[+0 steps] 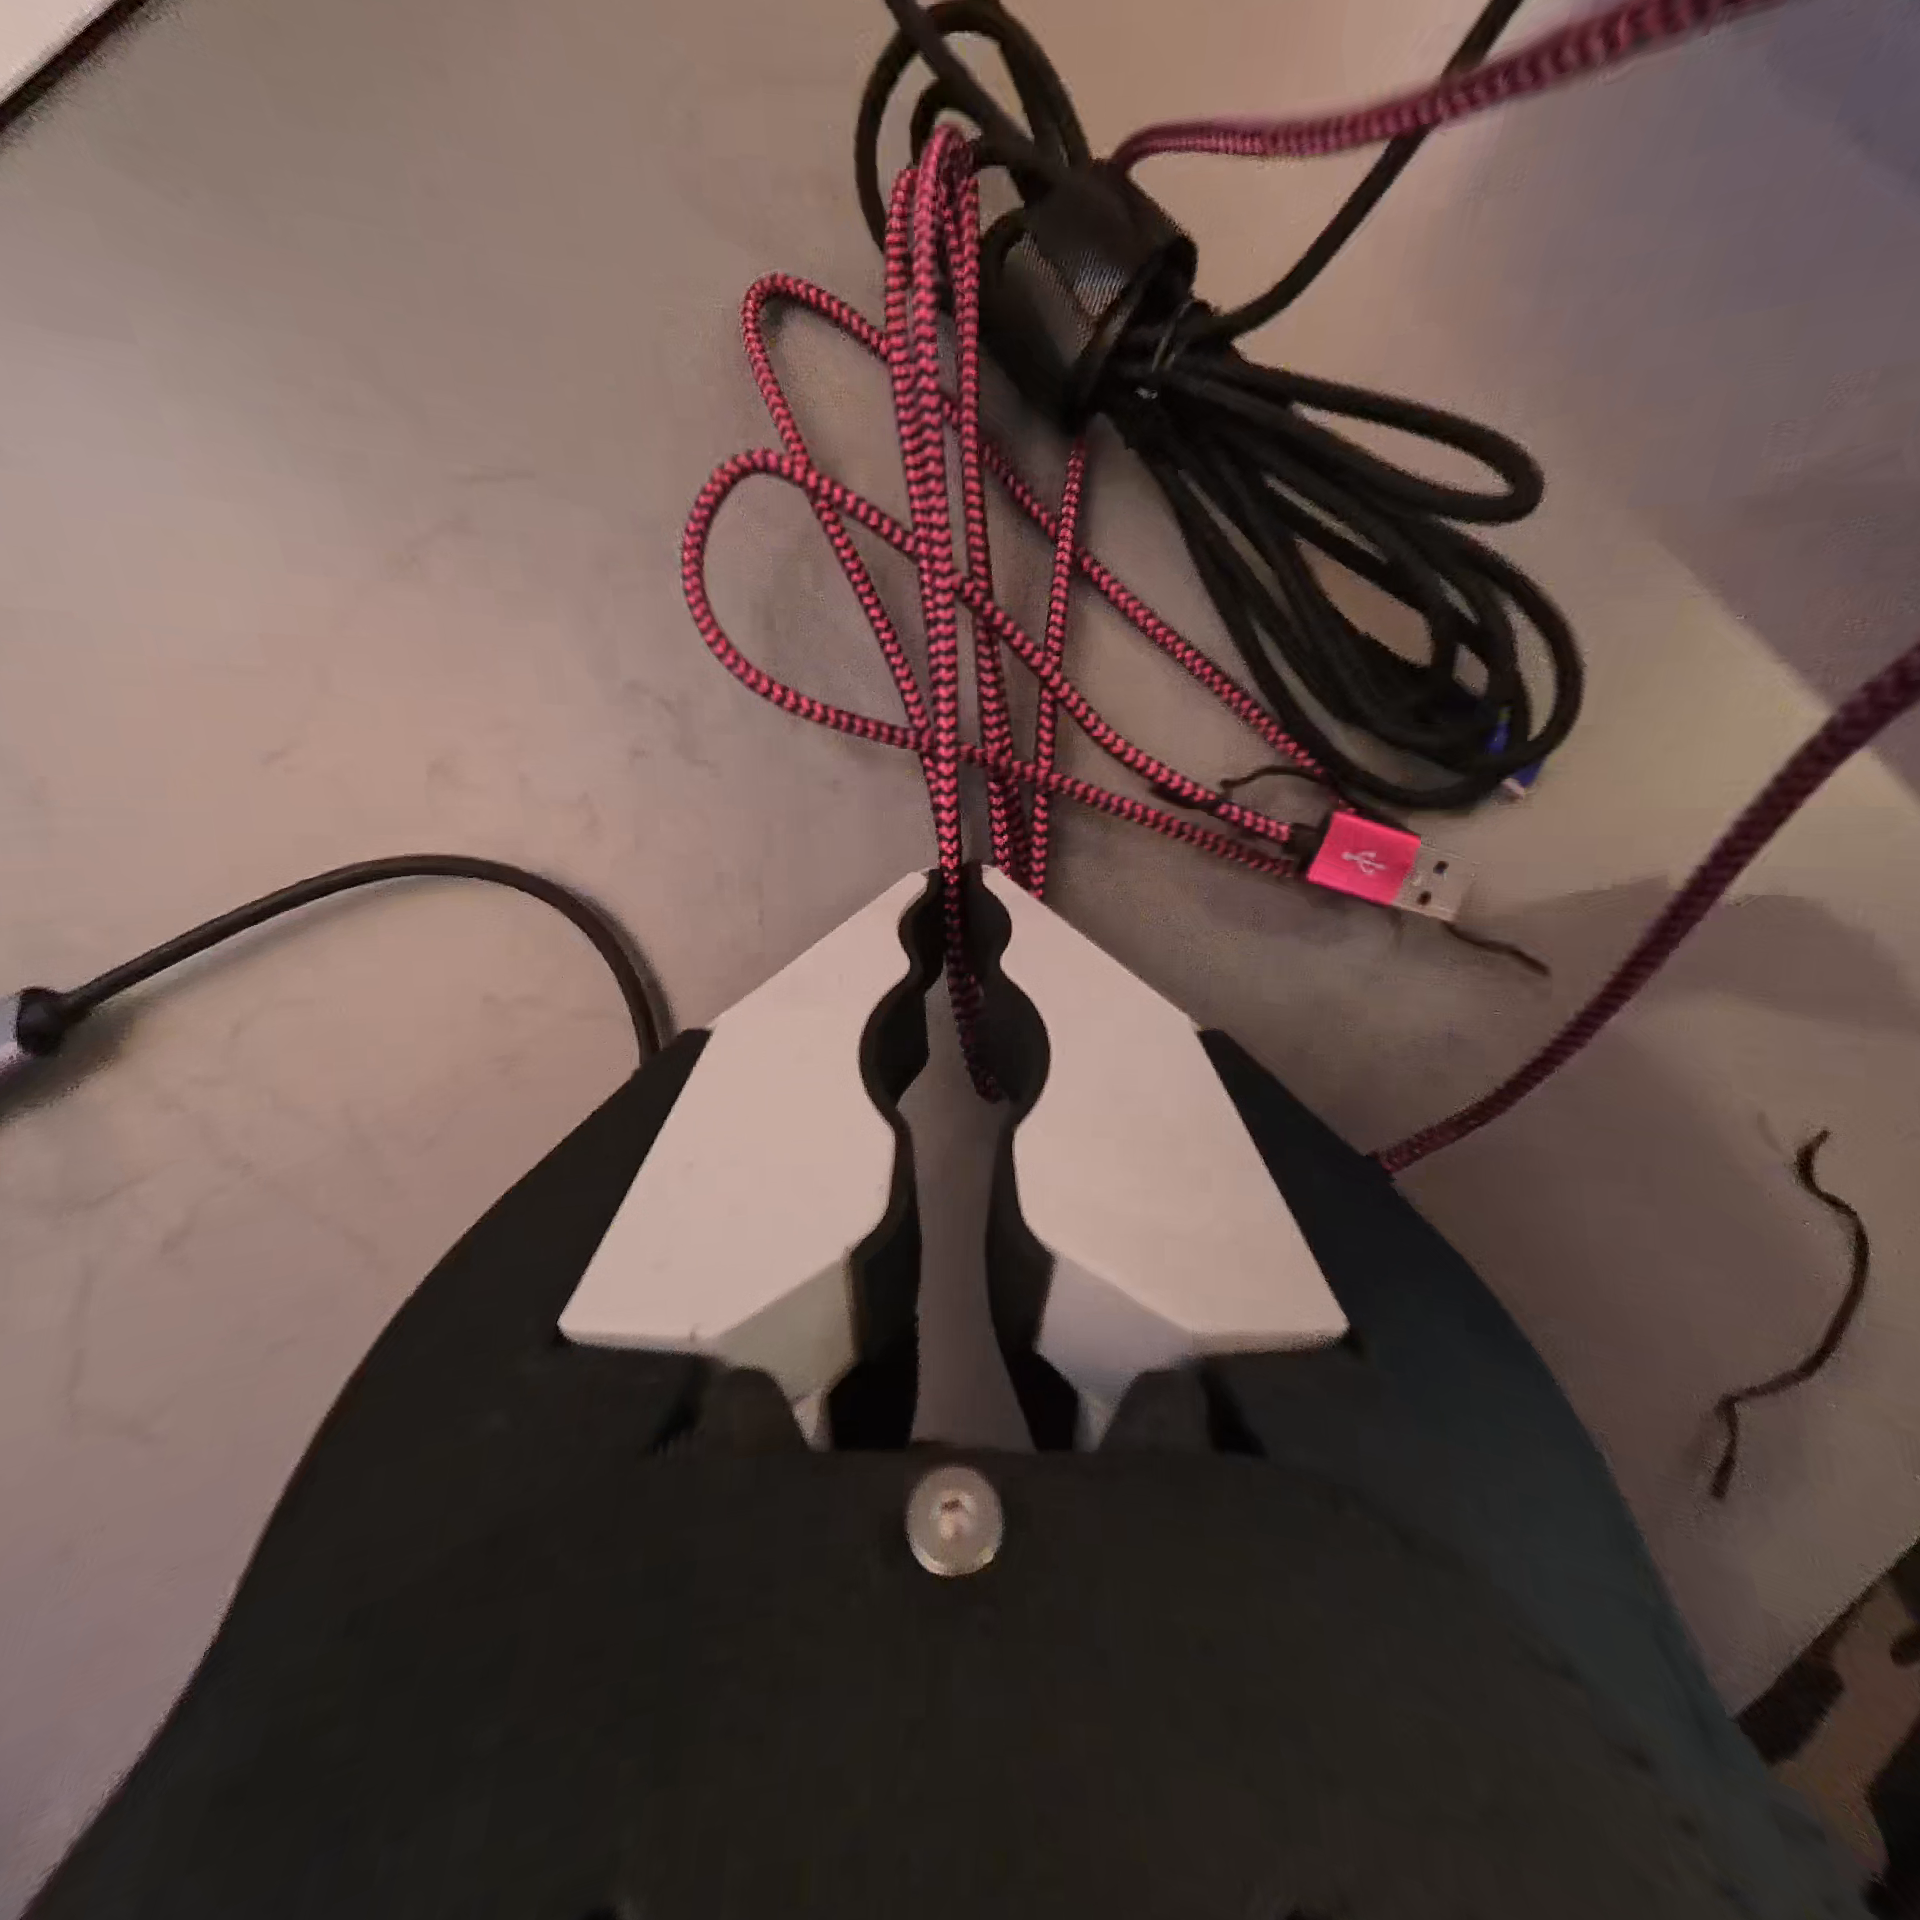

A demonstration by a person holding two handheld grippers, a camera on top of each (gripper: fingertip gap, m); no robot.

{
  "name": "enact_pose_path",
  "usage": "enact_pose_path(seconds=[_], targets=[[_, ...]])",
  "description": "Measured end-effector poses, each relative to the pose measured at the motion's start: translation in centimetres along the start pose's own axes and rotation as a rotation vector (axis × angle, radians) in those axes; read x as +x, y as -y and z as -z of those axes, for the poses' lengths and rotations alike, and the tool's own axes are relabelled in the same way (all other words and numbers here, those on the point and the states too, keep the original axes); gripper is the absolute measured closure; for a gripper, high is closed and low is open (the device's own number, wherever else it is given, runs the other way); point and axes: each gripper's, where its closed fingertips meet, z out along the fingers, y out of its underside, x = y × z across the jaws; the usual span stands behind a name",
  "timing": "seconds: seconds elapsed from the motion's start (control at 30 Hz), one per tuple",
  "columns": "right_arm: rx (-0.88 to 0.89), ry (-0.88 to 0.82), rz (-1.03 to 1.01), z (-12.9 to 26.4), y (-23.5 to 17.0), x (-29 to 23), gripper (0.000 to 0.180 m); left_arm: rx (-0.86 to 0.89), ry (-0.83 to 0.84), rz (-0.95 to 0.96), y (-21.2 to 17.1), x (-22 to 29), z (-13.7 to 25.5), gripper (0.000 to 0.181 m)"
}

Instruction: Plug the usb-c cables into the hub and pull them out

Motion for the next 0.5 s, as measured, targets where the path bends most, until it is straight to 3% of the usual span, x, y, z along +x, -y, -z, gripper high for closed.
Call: enact_pose_path(seconds=[0.23, 0.33, 0.4, 0.5], targets=[[-0.100, 0.037, -0.024, -1.7, -2.0, -0.4, 0.148, 0.076, -0.014, -0.016, 0.5, -1.2, 2.8, 0.181], [-0.239, 0.005, -0.065, -3.7, -5.1, 0.5, 0.139, 0.100, 0.001, -0.025, 1.0, -1.7, 4.1, 0.181], [-0.357, -0.012, -0.152, -5.4, -8.1, 1.5, 0.116, 0.124, -0.011, -0.022, 1.4, -1.6, 4.6, 0.181], [-0.368, 0.026, -0.258, -8.2, -9.8, 1.8, 0.112, 0.129, -0.026, -0.025, 1.5, -1.2, 5.0, 0.181]])
